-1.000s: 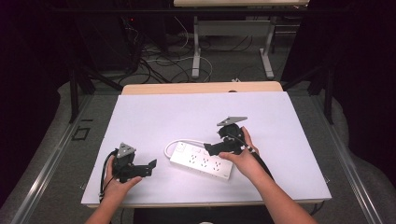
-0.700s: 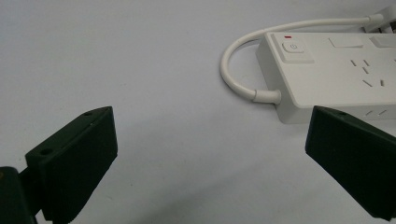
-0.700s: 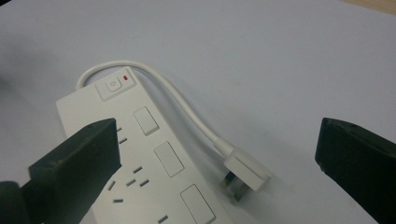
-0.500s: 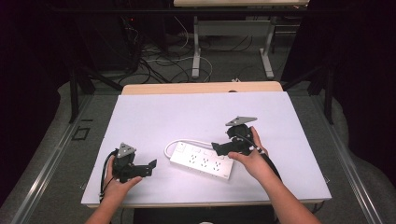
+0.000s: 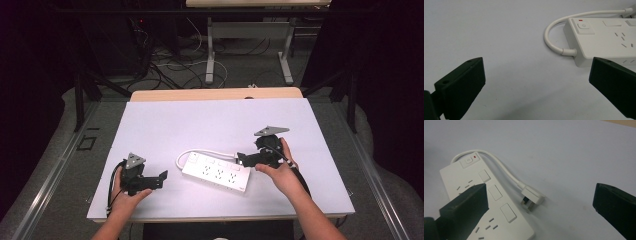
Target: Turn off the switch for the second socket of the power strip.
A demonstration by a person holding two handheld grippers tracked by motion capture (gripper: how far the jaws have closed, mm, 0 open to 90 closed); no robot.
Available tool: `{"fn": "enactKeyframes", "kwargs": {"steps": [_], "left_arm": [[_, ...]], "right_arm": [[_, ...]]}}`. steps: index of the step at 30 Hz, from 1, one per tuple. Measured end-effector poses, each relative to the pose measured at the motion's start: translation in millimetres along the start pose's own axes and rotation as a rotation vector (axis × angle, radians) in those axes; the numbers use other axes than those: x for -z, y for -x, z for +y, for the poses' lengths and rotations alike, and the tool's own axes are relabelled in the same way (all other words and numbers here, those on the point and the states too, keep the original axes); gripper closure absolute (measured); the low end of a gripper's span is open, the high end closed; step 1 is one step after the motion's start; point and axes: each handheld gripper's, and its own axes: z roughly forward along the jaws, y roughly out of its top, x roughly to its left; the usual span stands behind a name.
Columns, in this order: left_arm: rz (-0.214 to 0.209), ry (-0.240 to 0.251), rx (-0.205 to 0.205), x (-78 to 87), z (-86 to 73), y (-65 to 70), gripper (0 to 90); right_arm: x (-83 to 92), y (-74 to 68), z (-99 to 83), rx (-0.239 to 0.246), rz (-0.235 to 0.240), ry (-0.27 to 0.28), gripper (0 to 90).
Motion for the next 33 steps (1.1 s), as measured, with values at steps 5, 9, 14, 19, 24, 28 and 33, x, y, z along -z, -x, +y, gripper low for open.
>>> {"fn": "enactKeyframes", "kwargs": {"steps": [5, 9, 14, 19, 24, 28, 33], "left_arm": [[0.005, -0.001, -0.009, -0.1, 0.0, -0.2, 0.2], [0.005, -0.001, 0.001, -0.4, -0.2, 0.2, 0.2], [0.009, -0.003, 0.002, -0.9, -0.1, 0.1, 0.2], [0.009, -0.012, -0.004, -0.8, 0.0, 0.1, 0.2], [0.015, -0.003, -0.002, -1.7, -0.4, 0.2, 0.2], [0.015, -0.006, 0.001, -1.8, -0.5, 0.0, 0.1], [0.015, -0.010, 0.004, -2.1, -0.4, -0.2, 0.2]], "right_arm": [[4.8, 8.4, -4.4, -0.007, -0.016, 0.008, 0.0], [8.8, 13.8, -8.0, -0.018, -0.033, 0.012, 0.0], [12.9, 20.2, -13.1, -0.019, -0.049, 0.016, 0.0], [16.8, 25.7, -19.0, -0.029, -0.056, 0.020, 0.0], [21.3, 34.0, -26.0, -0.041, -0.077, 0.024, 0.0], [24.9, 41.1, -32.4, -0.050, -0.088, 0.028, 0.1], [27.8, 48.4, -40.4, -0.056, -0.099, 0.039, 0.7]]}}
